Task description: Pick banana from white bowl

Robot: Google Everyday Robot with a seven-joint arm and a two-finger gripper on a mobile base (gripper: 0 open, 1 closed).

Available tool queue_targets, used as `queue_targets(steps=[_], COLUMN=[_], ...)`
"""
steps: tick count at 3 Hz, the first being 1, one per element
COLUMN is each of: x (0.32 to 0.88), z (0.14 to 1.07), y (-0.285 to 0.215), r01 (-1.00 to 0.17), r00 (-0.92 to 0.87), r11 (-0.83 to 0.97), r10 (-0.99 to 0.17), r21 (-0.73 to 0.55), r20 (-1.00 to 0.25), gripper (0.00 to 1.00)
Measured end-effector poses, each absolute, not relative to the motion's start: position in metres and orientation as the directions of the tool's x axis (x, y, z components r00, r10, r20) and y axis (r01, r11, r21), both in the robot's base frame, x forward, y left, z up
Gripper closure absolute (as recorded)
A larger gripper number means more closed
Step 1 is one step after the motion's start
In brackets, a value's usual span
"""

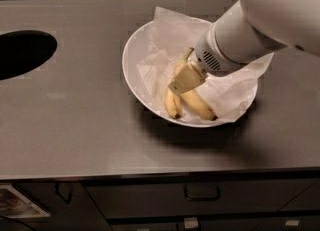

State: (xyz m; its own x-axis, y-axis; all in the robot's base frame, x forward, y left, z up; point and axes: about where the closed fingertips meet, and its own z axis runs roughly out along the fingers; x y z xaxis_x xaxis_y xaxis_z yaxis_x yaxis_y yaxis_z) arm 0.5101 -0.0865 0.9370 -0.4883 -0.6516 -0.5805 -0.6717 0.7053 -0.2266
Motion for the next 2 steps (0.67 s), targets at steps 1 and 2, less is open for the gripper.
queue_targets(steps=[1, 2], x=[0.514, 0.518], z=[0.931, 0.918], y=[-0.088, -0.09], r01=[-0.646, -0.627], r00=[-0.507, -0.529], r11=[0.724, 0.737], r10=[-0.642, -0.64], r21=[-0.239, -0.251], r20=[-0.575, -0.557], gripper=[0.24, 0.26])
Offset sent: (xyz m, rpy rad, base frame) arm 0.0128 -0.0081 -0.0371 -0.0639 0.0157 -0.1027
